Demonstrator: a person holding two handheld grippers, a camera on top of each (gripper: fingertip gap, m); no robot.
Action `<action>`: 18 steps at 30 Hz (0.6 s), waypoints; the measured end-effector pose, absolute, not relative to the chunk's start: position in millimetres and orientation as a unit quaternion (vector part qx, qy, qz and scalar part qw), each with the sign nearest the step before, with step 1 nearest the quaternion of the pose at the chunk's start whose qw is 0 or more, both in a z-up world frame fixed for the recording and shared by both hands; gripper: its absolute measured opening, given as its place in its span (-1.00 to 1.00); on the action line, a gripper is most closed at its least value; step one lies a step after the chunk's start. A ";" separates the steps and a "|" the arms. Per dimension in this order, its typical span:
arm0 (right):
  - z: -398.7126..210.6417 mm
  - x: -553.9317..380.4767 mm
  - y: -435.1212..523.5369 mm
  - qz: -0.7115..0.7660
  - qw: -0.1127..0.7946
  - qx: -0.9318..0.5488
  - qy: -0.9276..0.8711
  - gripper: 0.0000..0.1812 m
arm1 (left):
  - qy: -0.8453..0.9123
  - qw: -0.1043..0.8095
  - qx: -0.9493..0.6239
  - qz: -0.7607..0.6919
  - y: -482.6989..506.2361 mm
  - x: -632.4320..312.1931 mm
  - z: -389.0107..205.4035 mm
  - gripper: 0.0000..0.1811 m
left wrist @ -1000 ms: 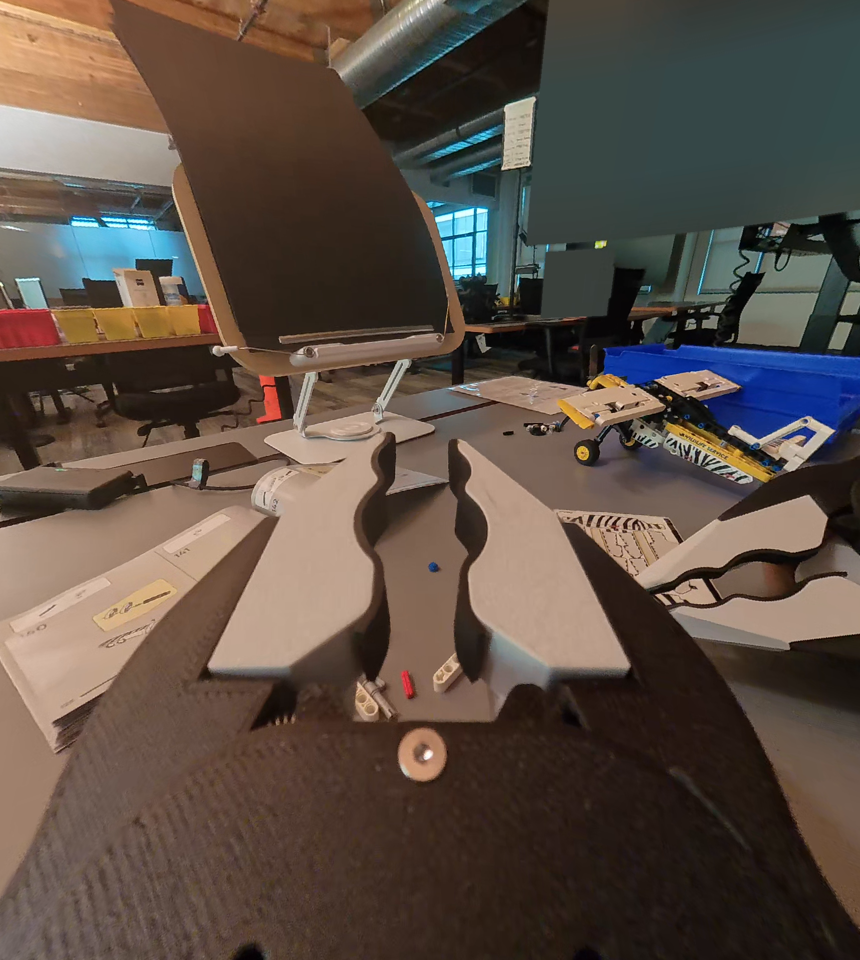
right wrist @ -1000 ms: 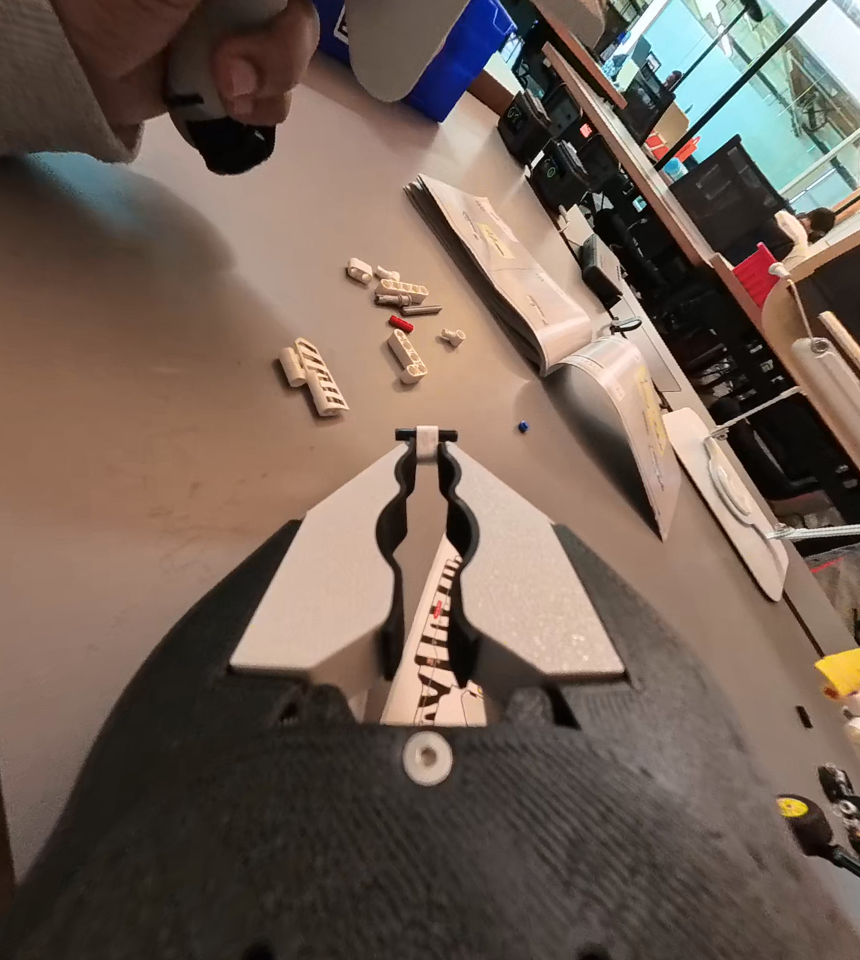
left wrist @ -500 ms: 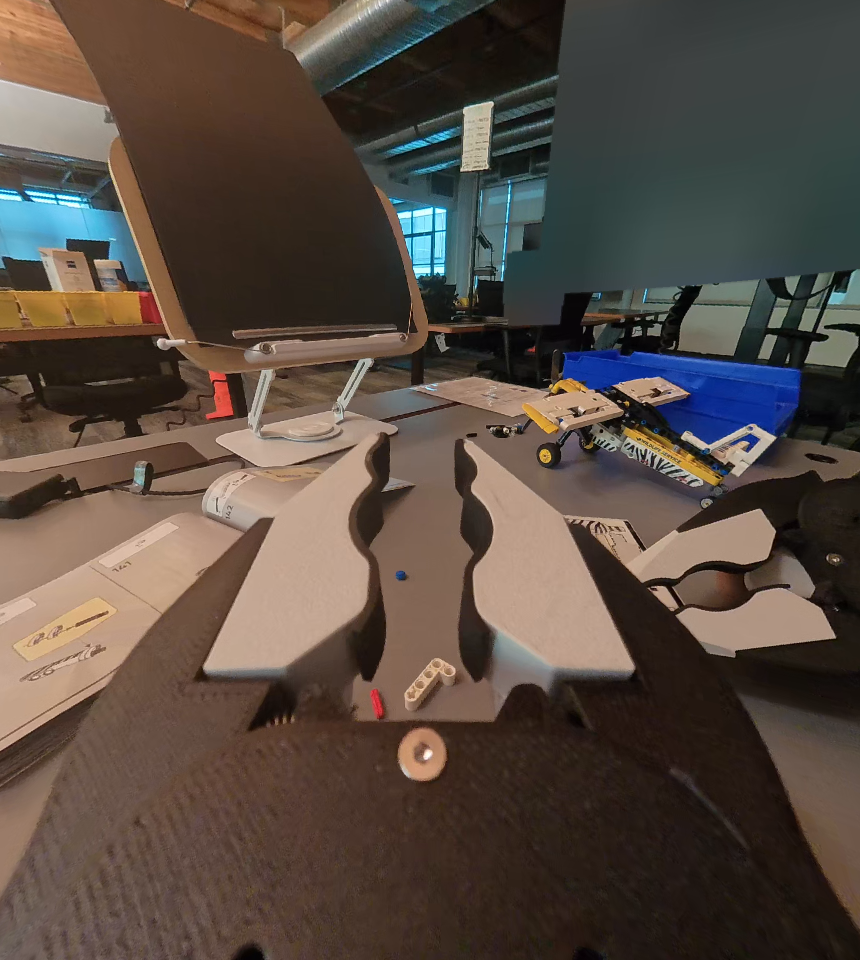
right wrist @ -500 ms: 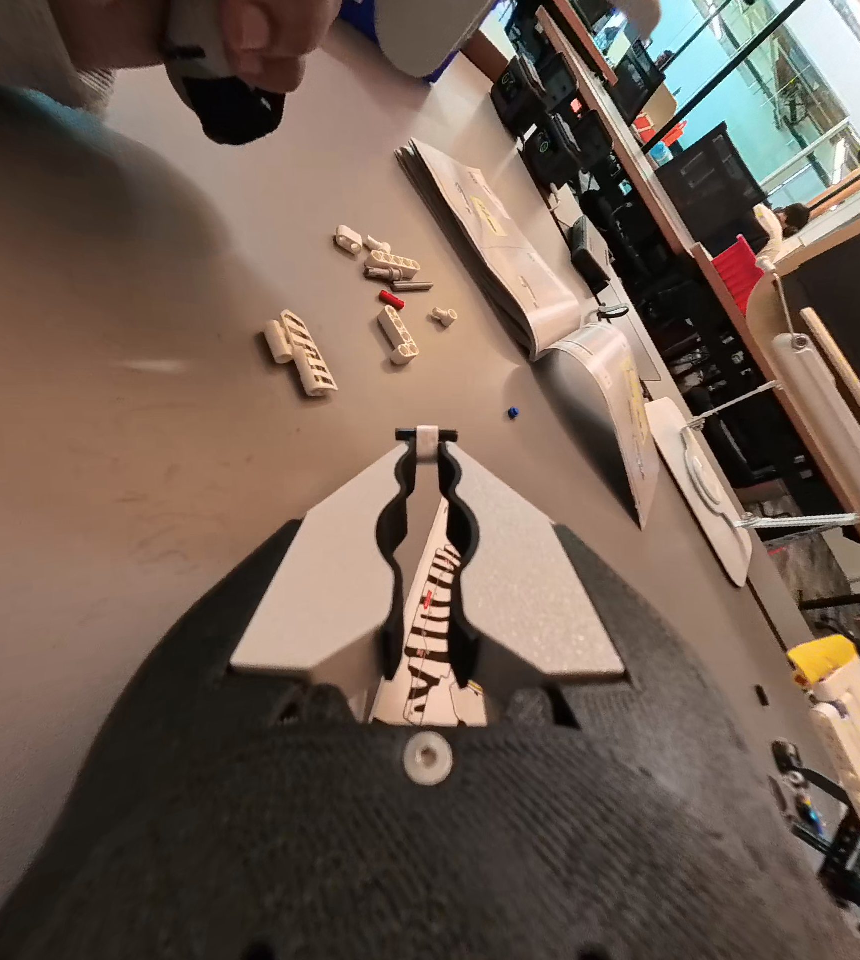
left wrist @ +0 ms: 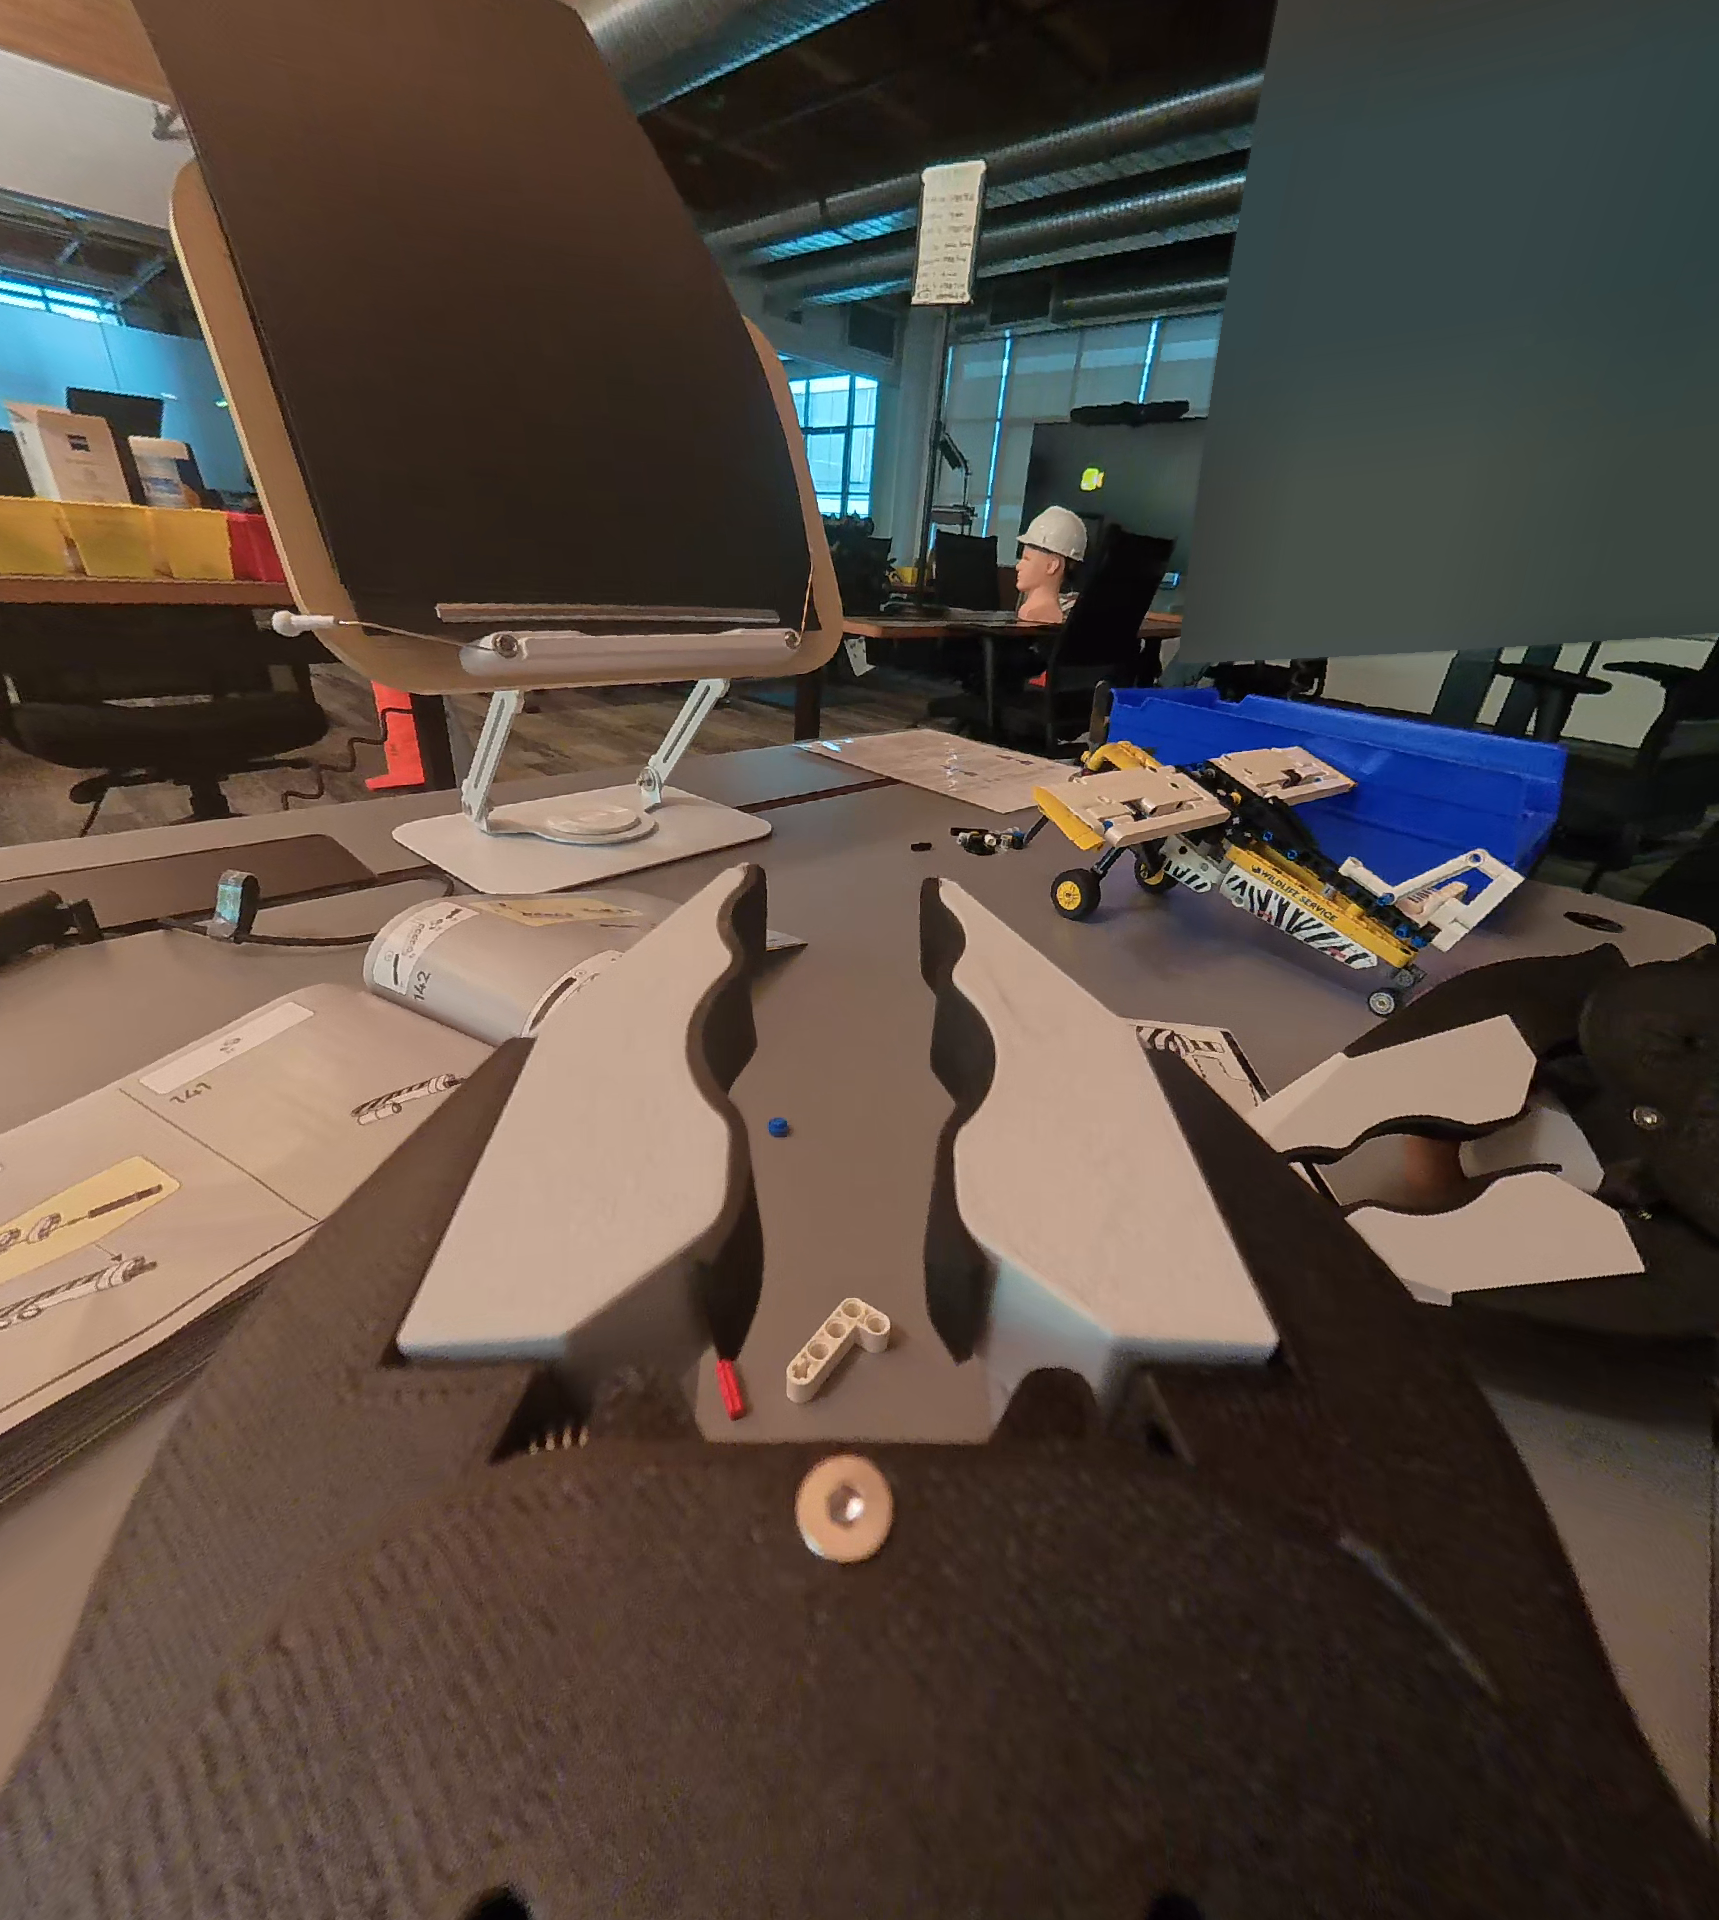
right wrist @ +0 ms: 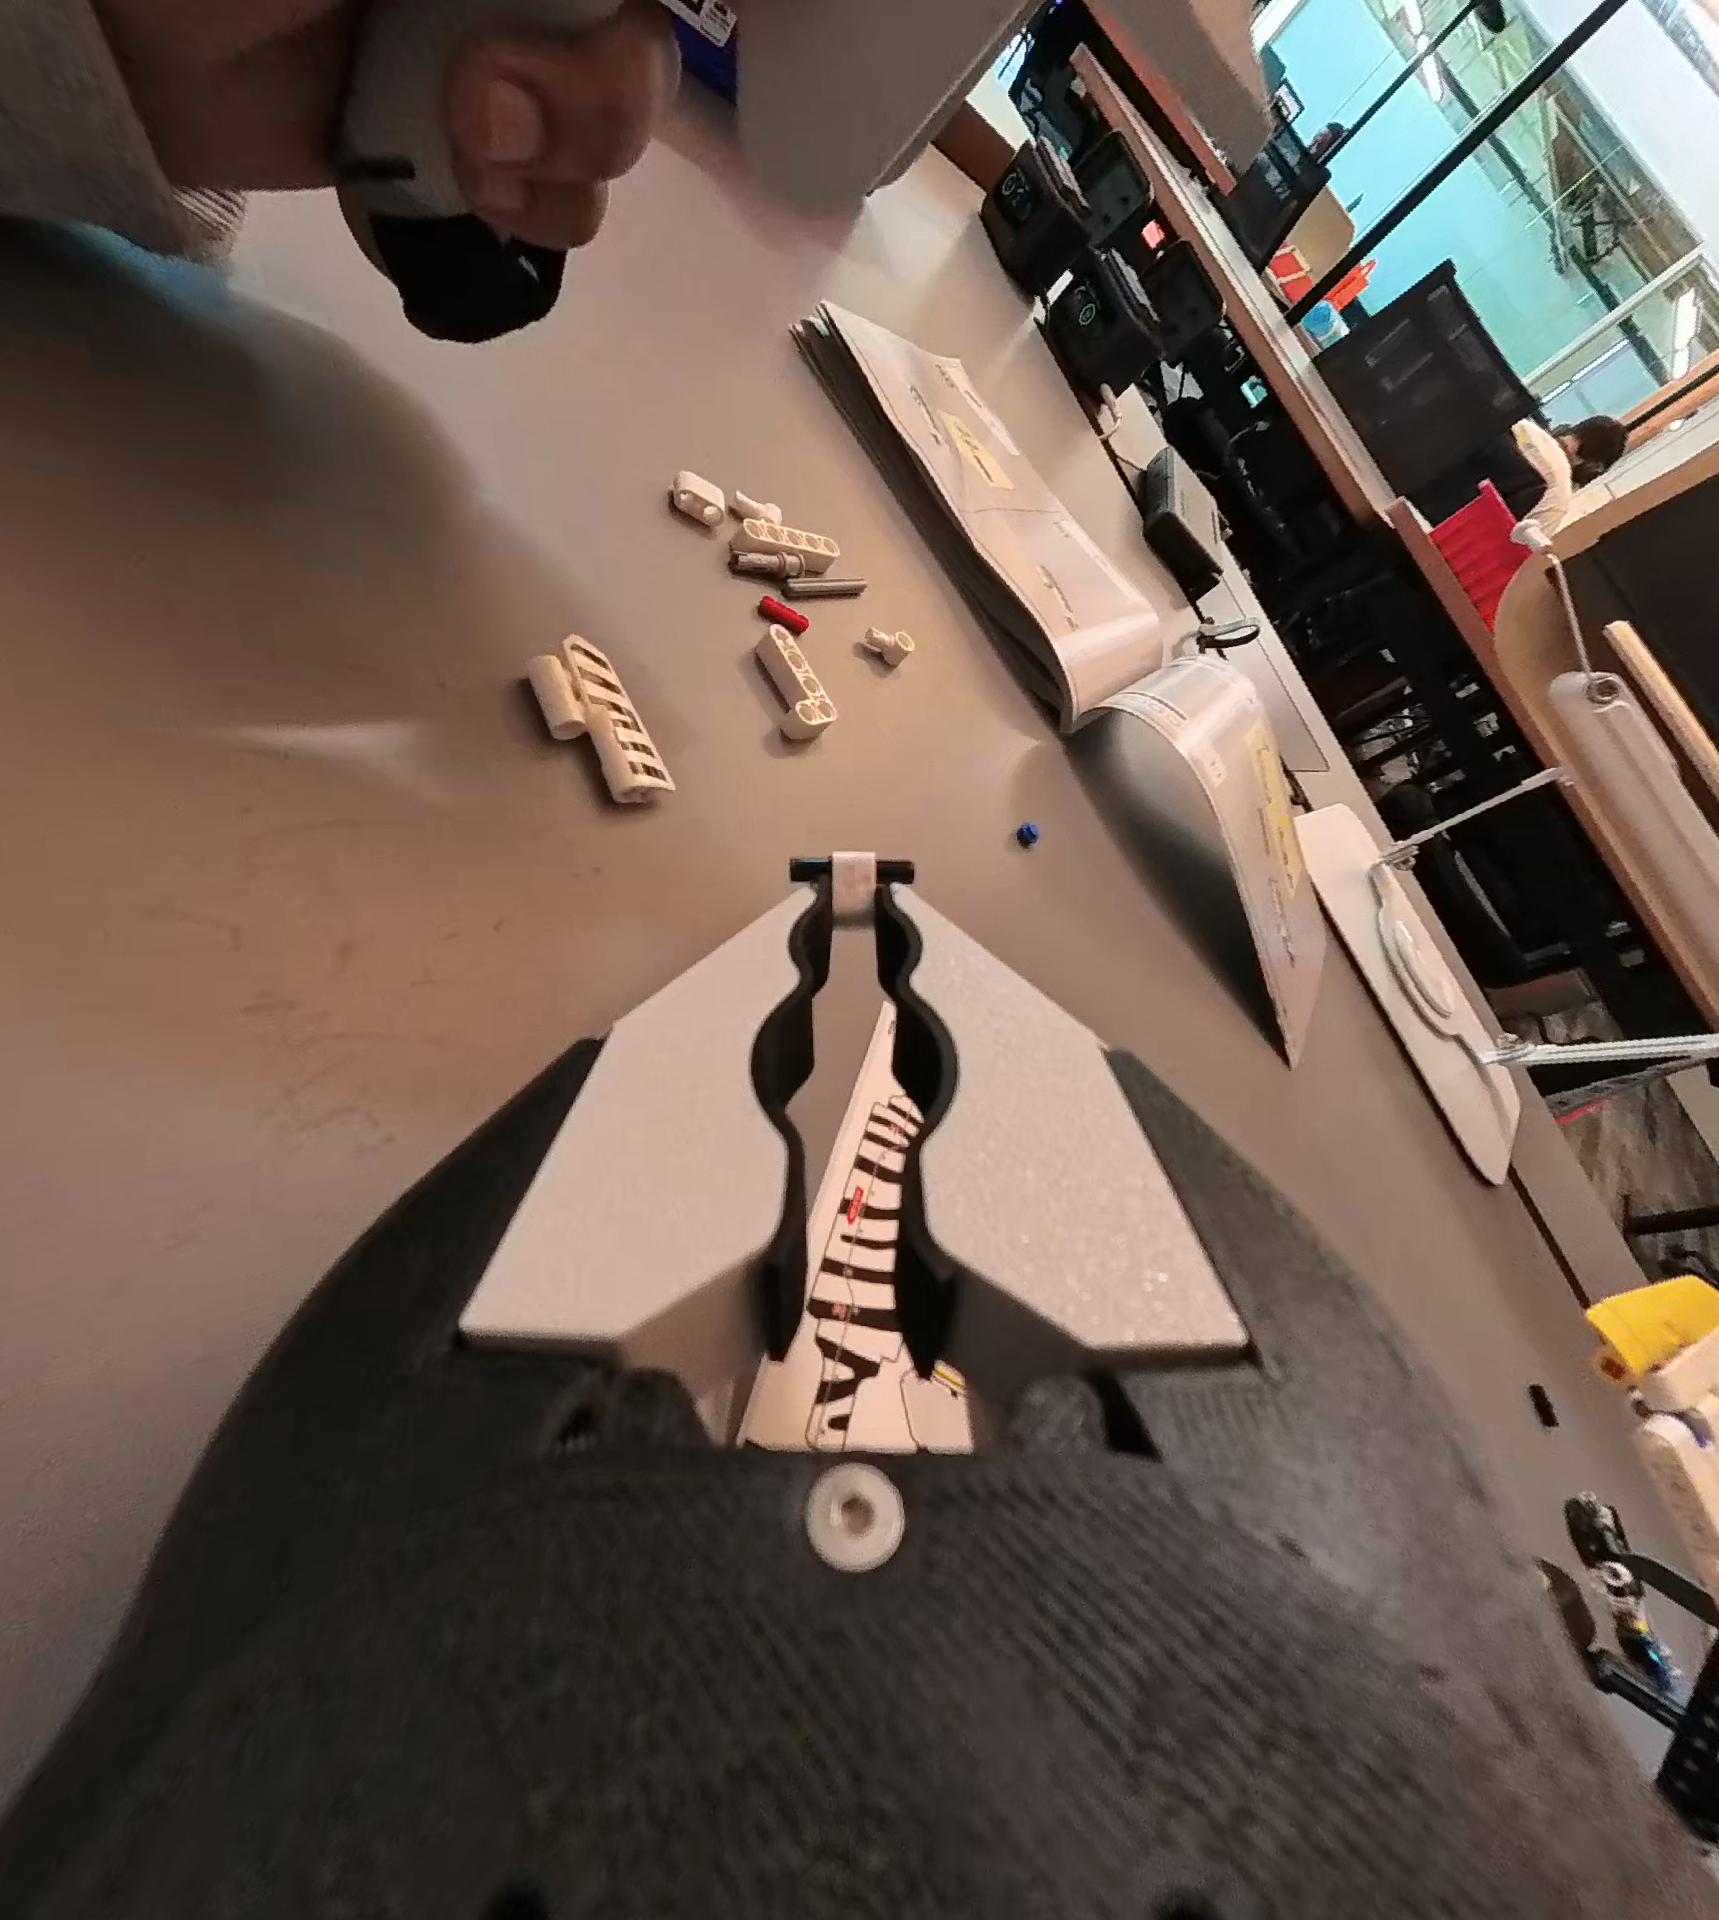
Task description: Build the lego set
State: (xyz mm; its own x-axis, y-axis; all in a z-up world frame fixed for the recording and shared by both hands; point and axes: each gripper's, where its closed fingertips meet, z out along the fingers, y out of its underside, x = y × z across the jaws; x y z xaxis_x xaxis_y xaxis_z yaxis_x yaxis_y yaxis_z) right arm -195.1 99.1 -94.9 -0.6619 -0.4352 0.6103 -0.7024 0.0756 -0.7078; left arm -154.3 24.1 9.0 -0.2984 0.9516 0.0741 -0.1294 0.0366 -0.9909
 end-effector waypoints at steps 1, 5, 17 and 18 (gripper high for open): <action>-94.9 -195.0 99.1 0.555 0.120 0.393 -0.723 -0.93 | -0.553 0.461 -0.372 0.586 24.2 -154.5 8.9 -0.69; -95.4 -194.7 99.2 0.554 0.121 0.395 -0.723 -0.93 | -0.555 0.462 -0.374 0.582 24.3 -155.4 7.5 -0.68; -96.2 -194.7 98.9 0.553 0.123 0.398 -0.722 -0.93 | -0.556 0.466 -0.376 0.576 24.6 -156.9 5.8 -0.68; -96.1 -194.6 99.0 0.553 0.123 0.398 -0.722 -0.93 | -0.557 0.466 -0.376 0.575 24.6 -157.1 5.7 -0.68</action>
